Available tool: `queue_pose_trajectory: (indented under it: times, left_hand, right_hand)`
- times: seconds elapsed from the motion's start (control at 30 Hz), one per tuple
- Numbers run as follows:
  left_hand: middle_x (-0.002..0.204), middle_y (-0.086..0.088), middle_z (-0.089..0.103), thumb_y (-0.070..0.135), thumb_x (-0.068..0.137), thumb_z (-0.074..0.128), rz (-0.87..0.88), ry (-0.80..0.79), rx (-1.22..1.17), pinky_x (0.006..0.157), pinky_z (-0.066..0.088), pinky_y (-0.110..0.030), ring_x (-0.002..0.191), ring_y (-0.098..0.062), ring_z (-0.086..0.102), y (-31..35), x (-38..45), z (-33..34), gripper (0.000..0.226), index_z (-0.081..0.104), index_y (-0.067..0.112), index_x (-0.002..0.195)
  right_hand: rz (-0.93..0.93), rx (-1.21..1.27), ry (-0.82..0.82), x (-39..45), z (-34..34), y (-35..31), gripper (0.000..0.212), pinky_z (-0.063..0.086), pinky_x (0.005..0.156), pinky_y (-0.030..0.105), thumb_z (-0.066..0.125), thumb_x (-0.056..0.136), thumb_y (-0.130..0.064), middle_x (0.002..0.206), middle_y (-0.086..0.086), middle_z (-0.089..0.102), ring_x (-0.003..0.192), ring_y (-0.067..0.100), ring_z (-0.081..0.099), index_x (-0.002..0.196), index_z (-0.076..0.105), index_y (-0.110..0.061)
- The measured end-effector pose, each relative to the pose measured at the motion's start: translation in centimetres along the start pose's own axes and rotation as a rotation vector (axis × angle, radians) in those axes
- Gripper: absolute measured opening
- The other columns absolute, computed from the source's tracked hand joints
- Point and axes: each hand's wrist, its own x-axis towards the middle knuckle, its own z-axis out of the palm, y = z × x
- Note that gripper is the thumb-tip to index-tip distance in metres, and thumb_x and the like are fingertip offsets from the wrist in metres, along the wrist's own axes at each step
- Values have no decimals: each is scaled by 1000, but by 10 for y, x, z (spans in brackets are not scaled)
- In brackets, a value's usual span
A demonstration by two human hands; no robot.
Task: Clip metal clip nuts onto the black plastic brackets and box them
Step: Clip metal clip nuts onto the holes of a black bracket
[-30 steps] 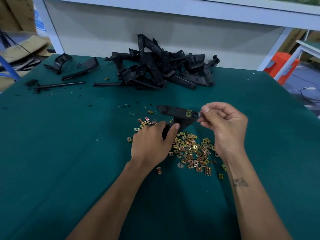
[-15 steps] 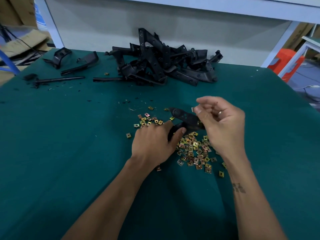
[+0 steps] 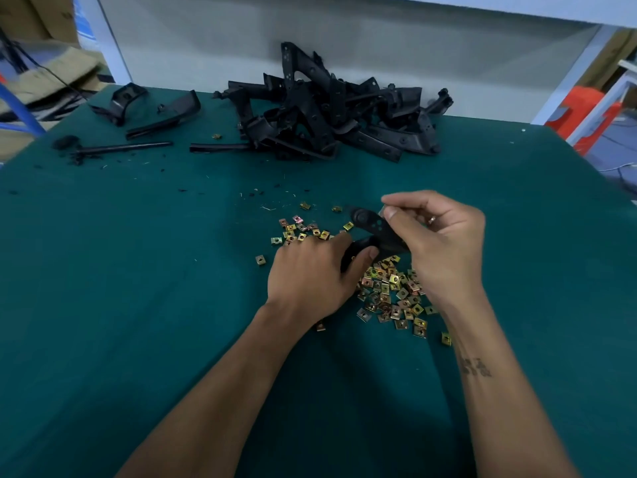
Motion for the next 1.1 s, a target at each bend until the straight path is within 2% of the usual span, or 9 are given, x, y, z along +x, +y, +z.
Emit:
queue_pose_trajectory:
  times: [0.07, 0.1, 0.23, 0.33, 0.47, 0.63, 0.8, 0.9, 1.1]
  left_hand:
    - [63, -3, 61, 71, 96, 26, -17, -14, 2, 54, 41, -33, 58, -33, 61, 0, 0, 0, 56, 54, 24, 81]
    - [64, -3, 62, 71, 96, 26, -24, -20, -4, 54, 40, -33, 59, -33, 61, 0, 0, 0, 56, 53, 25, 81]
    - [64, -3, 60, 69, 99, 30, -22, -17, -39, 54, 33, -33, 60, -34, 59, -1, 0, 0, 48, 41, 27, 77]
    - [62, -1, 58, 67, 100, 32, -21, -17, -54, 54, 32, -33, 59, -34, 57, -2, 0, 0, 46, 39, 28, 76]
    - [58, 2, 50, 68, 99, 30, -23, -37, -79, 54, 33, -34, 57, -33, 54, -4, 2, 2, 51, 39, 26, 73]
    - [58, 3, 47, 69, 99, 28, -24, -37, -72, 53, 34, -34, 56, -32, 52, -5, 3, 4, 52, 40, 26, 71]
    - [57, 4, 44, 68, 99, 30, -21, -32, -60, 53, 30, -34, 54, -30, 46, -6, 3, 5, 51, 39, 27, 71]
    - [57, 5, 42, 68, 98, 30, -28, -28, -55, 53, 28, -33, 54, -27, 40, -7, 3, 5, 50, 39, 27, 71]
    - [57, 3, 46, 68, 98, 30, -37, -37, -73, 53, 30, -33, 53, -28, 43, -7, 4, 5, 51, 39, 27, 70]
  right_hand:
    - [29, 21, -34, 1, -2, 1, 19, 49, 67, 25, 76, 86, -11, 76, 11, 72, 69, 13, 57, 88, 83, -29]
    - [30, 27, -45, 1, -2, 1, 20, 49, 67, 25, 75, 86, -11, 75, 10, 71, 69, 11, 58, 88, 83, -30]
    - [3, 49, -56, -1, 0, 0, 23, 50, 65, 17, 74, 87, -6, 72, -10, 72, 65, 0, 59, 87, 82, -28]
    - [6, 59, -48, -2, 1, -1, 24, 52, 65, 19, 72, 87, -2, 70, -9, 72, 65, 1, 61, 85, 80, -26]
    - [-38, 40, 19, -8, 12, 0, 19, 49, 64, 21, 70, 87, 1, 76, 9, 72, 69, 13, 61, 84, 74, -18]
    - [-5, 79, 76, -6, 14, 4, 13, 51, 69, 24, 74, 86, -3, 76, -2, 73, 72, 13, 63, 87, 71, -15]
    - [29, 98, 133, -2, 17, 7, 18, 47, 61, 25, 76, 80, -9, 63, -6, 66, 64, 13, 55, 72, 73, -24]
    - [39, 100, 173, -2, 18, 8, 19, 48, 61, 28, 76, 78, -10, 62, -5, 66, 64, 16, 56, 69, 74, -26]
    - [47, 111, 170, -3, 20, 6, 18, 49, 62, 25, 75, 79, -8, 64, -4, 69, 65, 16, 59, 70, 74, -24]
